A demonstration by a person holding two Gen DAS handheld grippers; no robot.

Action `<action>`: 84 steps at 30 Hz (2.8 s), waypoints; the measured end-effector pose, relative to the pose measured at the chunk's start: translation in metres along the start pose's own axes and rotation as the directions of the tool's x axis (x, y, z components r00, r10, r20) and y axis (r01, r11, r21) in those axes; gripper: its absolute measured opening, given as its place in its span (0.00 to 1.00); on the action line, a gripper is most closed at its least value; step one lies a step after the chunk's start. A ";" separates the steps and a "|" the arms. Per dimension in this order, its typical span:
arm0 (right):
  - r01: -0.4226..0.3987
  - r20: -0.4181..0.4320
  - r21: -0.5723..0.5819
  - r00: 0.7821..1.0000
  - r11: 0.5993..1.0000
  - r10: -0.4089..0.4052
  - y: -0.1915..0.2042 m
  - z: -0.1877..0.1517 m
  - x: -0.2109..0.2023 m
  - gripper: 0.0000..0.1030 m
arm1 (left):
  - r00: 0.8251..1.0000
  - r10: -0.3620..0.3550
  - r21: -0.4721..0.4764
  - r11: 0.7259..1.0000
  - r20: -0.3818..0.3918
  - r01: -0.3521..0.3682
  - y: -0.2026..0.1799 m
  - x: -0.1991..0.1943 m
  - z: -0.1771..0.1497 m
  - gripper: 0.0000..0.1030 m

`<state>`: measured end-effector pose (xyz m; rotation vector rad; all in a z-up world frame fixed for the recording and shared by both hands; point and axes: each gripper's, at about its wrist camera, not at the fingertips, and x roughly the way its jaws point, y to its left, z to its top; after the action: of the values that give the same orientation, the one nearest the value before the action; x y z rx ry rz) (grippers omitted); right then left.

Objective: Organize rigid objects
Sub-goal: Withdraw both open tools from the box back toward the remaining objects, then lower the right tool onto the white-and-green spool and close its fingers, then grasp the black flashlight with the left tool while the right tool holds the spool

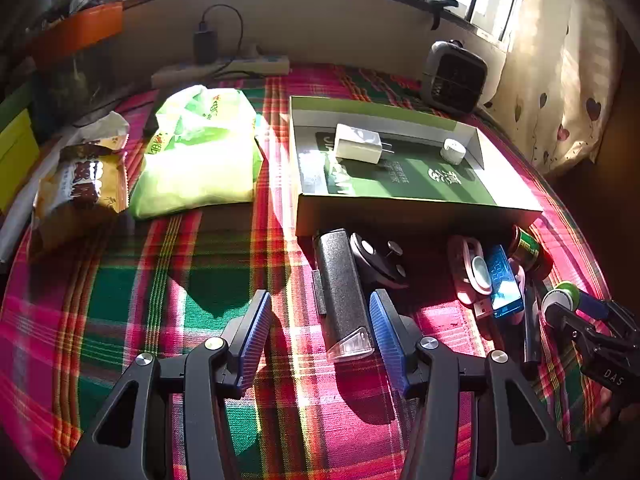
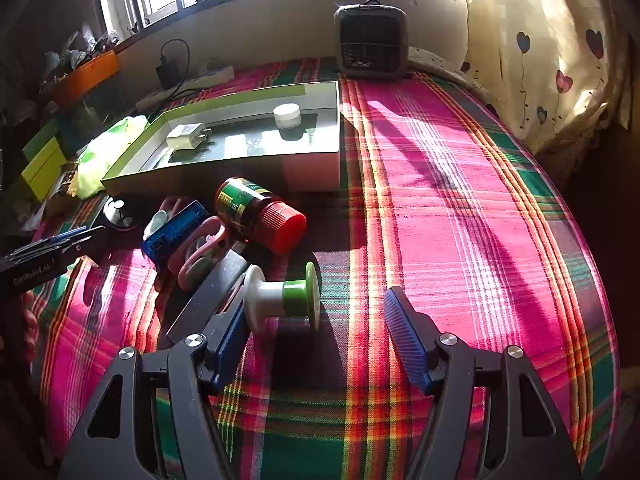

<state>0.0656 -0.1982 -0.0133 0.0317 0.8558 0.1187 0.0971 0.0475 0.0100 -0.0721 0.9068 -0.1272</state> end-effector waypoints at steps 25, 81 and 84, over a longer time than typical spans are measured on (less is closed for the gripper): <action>-0.024 0.009 -0.018 1.000 1.000 0.024 0.003 0.001 0.000 0.36 | 0.999 0.041 0.014 0.999 0.017 -0.042 -0.002 0.004 0.005 0.30; -0.083 0.097 -0.051 0.991 0.995 0.088 0.015 0.012 -0.026 0.33 | 0.996 0.026 -0.006 1.000 0.091 -0.026 0.000 -0.035 -0.004 0.22; -0.087 0.101 -0.049 0.991 0.995 0.092 0.015 0.012 -0.027 0.33 | 0.996 0.027 -0.003 1.000 0.084 -0.027 0.000 -0.034 -0.007 0.22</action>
<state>0.0559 -0.1858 0.0156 0.0340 0.7483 0.2190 0.0706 0.0519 0.0323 -0.0662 0.8238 -0.0975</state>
